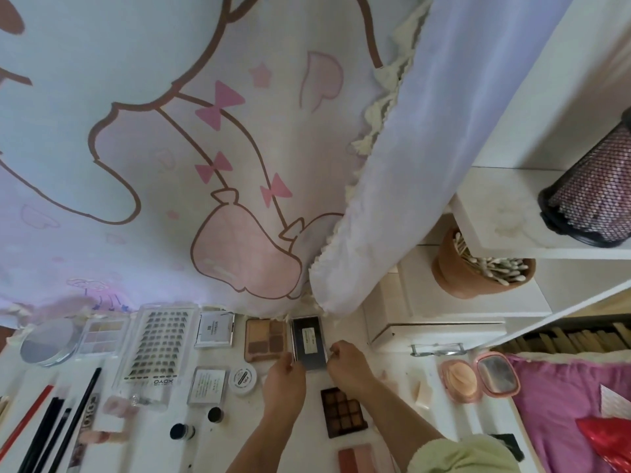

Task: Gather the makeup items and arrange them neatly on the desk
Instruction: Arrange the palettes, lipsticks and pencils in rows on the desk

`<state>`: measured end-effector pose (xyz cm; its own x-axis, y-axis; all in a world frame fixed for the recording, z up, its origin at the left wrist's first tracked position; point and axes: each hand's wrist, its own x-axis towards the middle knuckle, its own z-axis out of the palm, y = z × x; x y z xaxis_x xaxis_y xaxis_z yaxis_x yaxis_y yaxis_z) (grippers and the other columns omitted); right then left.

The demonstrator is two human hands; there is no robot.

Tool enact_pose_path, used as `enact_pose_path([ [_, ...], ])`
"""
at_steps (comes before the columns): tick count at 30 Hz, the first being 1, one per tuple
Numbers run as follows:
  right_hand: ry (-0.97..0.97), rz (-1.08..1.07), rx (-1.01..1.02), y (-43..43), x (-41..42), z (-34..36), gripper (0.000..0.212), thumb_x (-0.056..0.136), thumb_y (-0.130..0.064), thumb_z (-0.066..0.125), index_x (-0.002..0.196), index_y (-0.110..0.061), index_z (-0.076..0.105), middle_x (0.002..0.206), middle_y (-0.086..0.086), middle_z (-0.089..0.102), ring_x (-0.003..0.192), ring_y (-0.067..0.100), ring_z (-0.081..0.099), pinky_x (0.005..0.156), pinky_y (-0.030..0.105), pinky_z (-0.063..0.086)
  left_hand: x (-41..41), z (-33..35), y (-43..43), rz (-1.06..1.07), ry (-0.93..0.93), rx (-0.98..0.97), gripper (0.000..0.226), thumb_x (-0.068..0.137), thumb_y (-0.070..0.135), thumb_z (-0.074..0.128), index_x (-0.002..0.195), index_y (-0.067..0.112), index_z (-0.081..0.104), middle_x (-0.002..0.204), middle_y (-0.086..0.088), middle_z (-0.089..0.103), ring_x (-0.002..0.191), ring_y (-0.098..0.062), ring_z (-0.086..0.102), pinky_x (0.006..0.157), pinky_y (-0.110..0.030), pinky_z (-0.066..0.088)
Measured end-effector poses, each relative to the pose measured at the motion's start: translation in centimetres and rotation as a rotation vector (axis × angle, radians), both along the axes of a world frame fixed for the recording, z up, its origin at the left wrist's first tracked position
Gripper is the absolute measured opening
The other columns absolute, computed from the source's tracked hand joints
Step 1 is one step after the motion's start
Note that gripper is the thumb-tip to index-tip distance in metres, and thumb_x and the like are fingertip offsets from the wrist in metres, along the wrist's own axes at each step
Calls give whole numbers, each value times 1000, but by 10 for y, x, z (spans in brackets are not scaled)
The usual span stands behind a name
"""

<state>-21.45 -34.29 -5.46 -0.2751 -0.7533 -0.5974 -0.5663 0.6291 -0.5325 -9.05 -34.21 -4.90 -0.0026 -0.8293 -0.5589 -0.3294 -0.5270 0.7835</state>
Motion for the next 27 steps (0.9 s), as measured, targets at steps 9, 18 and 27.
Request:
enact_pose_path([
  [9, -205, -325, 127, -23, -3, -10, 18, 89, -9, 54, 71, -10, 52, 70, 3, 48, 61, 11, 44, 51, 20, 33, -4, 4, -24, 2, 29, 178, 18, 92, 11, 43, 75, 6, 47, 71, -7, 42, 64, -17, 37, 58, -28, 28],
  [18, -151, -304, 150, -27, -2, -13, 29, 88, -31, 63, 98, -5, 55, 81, 2, 53, 97, 24, 59, 83, 30, 48, -2, -1, -29, 17, 25, 223, 13, 91, 14, 45, 82, 11, 55, 78, -9, 48, 69, -20, 42, 63, -29, 31],
  [27, -244, -293, 43, -21, 0, -12, 33, 88, -31, 67, 90, 1, 62, 81, 10, 62, 70, 16, 59, 55, 21, 47, 0, -1, -29, -14, 4, 176, 18, 93, 12, 45, 80, 7, 57, 72, -7, 50, 64, -17, 42, 59, -28, 31],
])
